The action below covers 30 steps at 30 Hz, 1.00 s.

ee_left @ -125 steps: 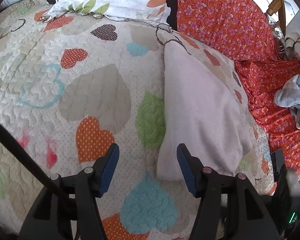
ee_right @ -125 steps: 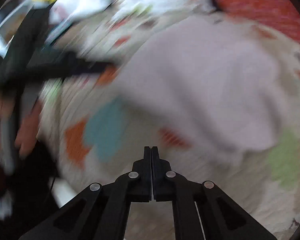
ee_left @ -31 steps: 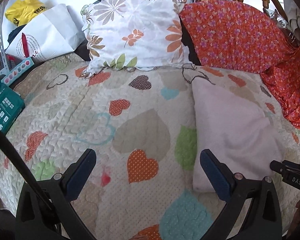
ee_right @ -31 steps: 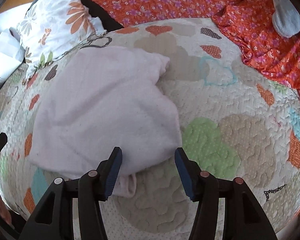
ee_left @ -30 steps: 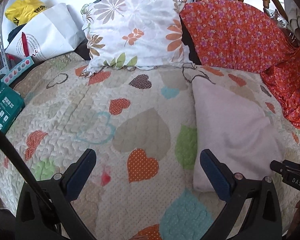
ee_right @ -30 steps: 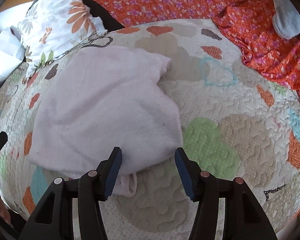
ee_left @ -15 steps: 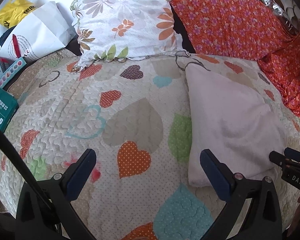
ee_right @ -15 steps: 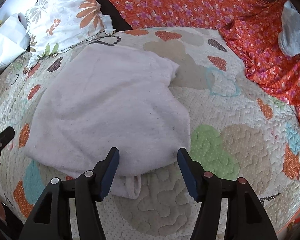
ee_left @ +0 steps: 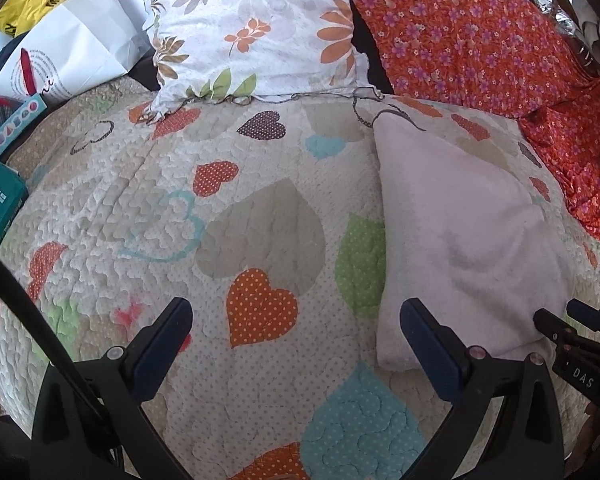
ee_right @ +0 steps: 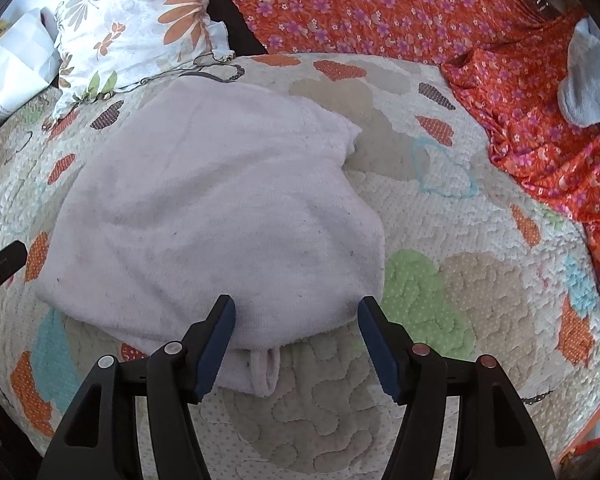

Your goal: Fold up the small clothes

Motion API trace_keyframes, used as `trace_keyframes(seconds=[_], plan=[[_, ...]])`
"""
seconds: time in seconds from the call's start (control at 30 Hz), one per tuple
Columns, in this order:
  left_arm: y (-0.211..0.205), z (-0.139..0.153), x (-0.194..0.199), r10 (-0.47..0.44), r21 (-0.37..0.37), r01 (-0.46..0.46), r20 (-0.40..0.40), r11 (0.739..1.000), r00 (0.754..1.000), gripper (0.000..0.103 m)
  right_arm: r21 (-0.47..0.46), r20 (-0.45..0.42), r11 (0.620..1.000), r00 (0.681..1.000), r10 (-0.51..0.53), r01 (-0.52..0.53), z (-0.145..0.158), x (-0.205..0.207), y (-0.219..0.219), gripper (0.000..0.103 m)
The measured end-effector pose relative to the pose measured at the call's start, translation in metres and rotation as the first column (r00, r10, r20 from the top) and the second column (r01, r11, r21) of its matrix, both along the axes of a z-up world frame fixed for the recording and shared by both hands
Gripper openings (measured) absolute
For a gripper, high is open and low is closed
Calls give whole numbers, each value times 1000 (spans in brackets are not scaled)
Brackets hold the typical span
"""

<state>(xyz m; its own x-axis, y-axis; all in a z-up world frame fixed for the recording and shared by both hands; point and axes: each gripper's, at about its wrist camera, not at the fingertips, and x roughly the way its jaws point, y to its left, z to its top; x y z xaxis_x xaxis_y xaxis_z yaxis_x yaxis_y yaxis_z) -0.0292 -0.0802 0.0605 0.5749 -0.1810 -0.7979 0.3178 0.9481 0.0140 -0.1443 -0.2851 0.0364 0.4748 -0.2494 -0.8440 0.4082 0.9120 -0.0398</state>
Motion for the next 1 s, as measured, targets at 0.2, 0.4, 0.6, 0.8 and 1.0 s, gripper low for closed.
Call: trace_keyframes(seconds=[0.2, 0.4, 0.6, 0.8, 1.0], plan=[[3, 1, 3, 39, 53, -41, 36, 998, 999, 103, -100, -30, 995, 999, 15, -17, 2, 1, 14, 69], [6, 1, 5, 50, 68, -53, 47, 996, 998, 103, -129, -56, 991, 998, 24, -31, 2, 1, 21, 69], [2, -4, 3, 33, 83, -36, 38, 996, 999, 103, -115, -59, 993, 998, 14, -21, 4, -3, 20, 72], [-2, -6, 2, 20, 94, -23, 32, 995, 999, 103, -114, -62, 993, 998, 17, -24, 2, -4, 20, 73], [-2, -8, 2, 20, 92, -22, 20, 995, 1000, 103, -109, -63, 994, 998, 16, -23, 1, -3, 19, 74]])
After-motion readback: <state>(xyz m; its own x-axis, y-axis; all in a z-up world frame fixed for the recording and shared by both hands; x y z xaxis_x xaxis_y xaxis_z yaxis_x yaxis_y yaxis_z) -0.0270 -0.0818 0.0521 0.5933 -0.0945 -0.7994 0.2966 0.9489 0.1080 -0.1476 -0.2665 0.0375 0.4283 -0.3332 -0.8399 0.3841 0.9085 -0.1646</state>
